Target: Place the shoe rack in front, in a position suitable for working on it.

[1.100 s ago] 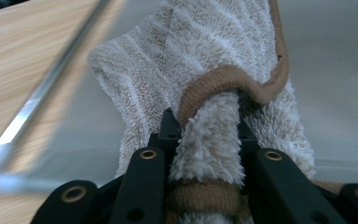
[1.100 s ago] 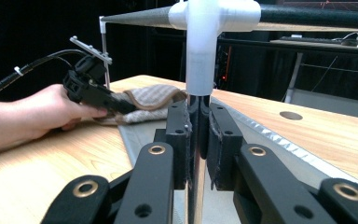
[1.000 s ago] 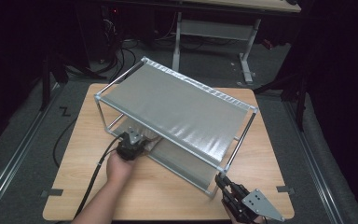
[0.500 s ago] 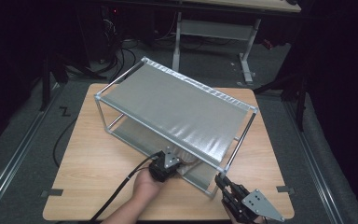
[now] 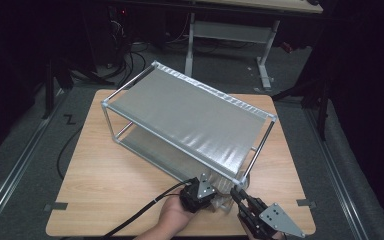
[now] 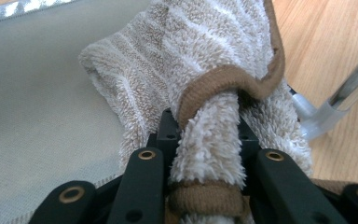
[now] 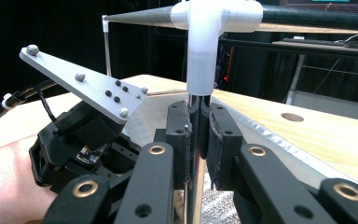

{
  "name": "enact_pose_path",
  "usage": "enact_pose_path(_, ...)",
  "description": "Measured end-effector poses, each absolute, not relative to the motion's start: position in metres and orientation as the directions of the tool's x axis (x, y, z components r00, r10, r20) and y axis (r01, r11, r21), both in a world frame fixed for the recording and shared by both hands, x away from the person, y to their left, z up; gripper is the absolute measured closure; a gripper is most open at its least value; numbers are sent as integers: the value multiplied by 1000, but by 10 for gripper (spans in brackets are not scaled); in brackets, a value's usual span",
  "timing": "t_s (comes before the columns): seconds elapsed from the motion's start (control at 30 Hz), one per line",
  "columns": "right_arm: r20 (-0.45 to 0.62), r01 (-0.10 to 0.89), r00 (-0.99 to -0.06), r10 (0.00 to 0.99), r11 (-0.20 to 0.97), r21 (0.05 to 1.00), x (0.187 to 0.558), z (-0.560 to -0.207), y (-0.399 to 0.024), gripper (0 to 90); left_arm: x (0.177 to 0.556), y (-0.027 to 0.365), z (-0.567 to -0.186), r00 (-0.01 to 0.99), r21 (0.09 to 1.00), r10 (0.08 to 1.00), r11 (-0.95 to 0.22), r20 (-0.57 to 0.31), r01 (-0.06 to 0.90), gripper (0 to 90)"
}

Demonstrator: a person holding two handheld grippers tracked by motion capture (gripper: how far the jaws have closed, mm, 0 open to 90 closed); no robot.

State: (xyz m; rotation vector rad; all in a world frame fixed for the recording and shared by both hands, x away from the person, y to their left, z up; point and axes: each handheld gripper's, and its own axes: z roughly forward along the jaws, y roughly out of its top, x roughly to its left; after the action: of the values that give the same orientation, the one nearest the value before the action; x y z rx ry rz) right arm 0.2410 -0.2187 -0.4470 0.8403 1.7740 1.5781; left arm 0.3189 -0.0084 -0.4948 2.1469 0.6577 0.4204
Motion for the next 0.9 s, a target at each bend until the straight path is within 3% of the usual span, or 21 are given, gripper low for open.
enact_pose_path(0.27,-39,58,-616,787,94,994,241,-447,-218,808,326,4,-496,797,792,595,-534,103,296,720)
enact_pose_path(0.7,-39,58,-614,788,94,994,241,-447,-218,808,364,63,-497,696,776,702,-520,150,358,721)
enact_pose_path(0.9,-36,60,-614,789,92,994,241,-447,-218,808,380,91,-499,636,785,761,-470,129,404,721)
